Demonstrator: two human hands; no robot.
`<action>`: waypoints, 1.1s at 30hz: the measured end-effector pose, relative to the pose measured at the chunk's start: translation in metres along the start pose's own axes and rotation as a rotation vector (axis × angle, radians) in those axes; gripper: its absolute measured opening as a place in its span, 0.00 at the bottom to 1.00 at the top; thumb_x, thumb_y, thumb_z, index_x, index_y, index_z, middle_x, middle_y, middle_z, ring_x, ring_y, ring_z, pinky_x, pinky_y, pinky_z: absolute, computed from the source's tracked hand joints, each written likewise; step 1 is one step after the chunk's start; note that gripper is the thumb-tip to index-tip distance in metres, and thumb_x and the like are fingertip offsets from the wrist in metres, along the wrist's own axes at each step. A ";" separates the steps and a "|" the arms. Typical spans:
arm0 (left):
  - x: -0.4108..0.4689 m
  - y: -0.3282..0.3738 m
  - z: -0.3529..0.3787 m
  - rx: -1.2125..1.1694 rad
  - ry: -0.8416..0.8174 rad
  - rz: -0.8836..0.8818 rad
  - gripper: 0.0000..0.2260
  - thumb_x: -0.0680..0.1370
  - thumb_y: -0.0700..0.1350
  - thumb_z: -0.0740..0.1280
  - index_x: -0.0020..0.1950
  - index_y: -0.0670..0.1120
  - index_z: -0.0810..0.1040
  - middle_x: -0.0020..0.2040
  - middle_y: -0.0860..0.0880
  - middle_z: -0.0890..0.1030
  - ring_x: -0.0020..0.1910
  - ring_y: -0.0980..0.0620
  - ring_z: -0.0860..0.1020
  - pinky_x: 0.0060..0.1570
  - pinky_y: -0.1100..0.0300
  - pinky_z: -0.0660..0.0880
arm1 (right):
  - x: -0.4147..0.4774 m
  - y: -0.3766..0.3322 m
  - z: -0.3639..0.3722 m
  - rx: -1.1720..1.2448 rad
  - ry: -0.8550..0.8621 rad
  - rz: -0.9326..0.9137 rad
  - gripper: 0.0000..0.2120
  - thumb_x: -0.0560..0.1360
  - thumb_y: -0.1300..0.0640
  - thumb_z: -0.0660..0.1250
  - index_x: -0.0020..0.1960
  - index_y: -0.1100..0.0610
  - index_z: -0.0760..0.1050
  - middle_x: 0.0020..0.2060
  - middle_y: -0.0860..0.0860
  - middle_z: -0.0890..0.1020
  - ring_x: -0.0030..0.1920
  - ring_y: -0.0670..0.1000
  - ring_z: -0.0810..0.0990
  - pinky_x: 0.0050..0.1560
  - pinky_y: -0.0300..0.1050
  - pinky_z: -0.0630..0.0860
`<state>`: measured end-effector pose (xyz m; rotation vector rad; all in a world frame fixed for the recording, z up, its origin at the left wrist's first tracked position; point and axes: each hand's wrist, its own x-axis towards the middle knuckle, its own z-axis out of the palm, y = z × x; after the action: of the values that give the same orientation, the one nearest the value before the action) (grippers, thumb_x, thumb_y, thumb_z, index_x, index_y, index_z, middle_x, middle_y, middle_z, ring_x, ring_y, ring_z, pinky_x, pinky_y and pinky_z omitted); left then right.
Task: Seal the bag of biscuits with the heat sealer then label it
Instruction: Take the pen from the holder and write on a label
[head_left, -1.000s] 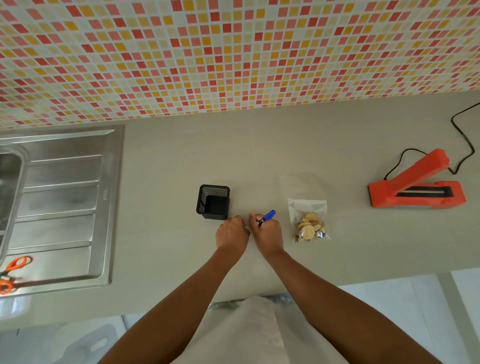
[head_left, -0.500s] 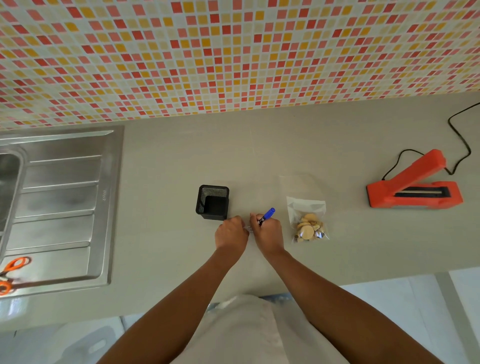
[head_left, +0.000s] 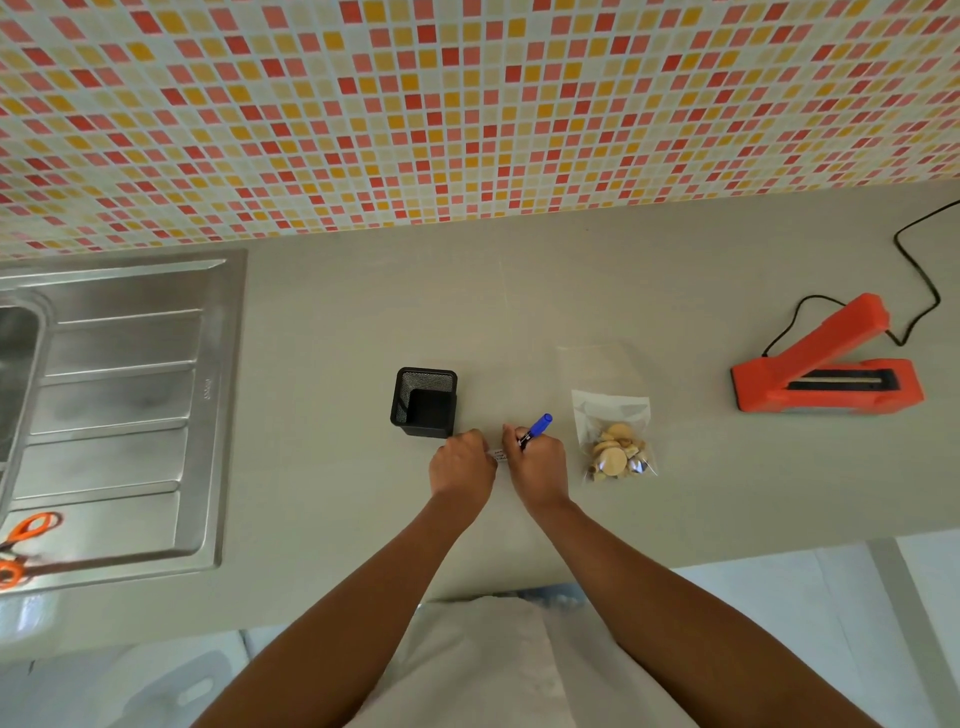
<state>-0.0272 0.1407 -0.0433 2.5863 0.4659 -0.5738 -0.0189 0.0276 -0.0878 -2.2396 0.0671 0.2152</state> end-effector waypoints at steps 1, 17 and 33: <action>0.000 0.000 0.001 -0.002 0.000 0.000 0.09 0.79 0.46 0.66 0.57 0.46 0.80 0.51 0.46 0.83 0.50 0.45 0.82 0.48 0.55 0.77 | 0.000 0.000 -0.001 0.006 0.007 0.010 0.22 0.82 0.55 0.62 0.30 0.58 0.67 0.24 0.54 0.71 0.25 0.51 0.69 0.29 0.41 0.60; -0.007 -0.013 0.008 0.065 0.110 0.101 0.05 0.79 0.46 0.65 0.51 0.46 0.78 0.48 0.45 0.80 0.44 0.42 0.80 0.39 0.55 0.73 | -0.013 -0.010 -0.022 0.616 0.013 0.319 0.21 0.82 0.47 0.61 0.41 0.62 0.80 0.30 0.55 0.82 0.32 0.55 0.80 0.35 0.46 0.75; -0.021 -0.038 0.007 0.028 0.158 0.215 0.05 0.78 0.43 0.67 0.47 0.44 0.81 0.48 0.45 0.80 0.37 0.46 0.80 0.35 0.62 0.70 | -0.006 -0.022 0.005 0.665 -0.034 0.399 0.18 0.80 0.48 0.65 0.41 0.60 0.80 0.33 0.59 0.83 0.37 0.56 0.84 0.47 0.59 0.84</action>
<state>-0.0634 0.1645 -0.0525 2.6757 0.2255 -0.3061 -0.0229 0.0450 -0.0721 -1.5416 0.4964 0.3827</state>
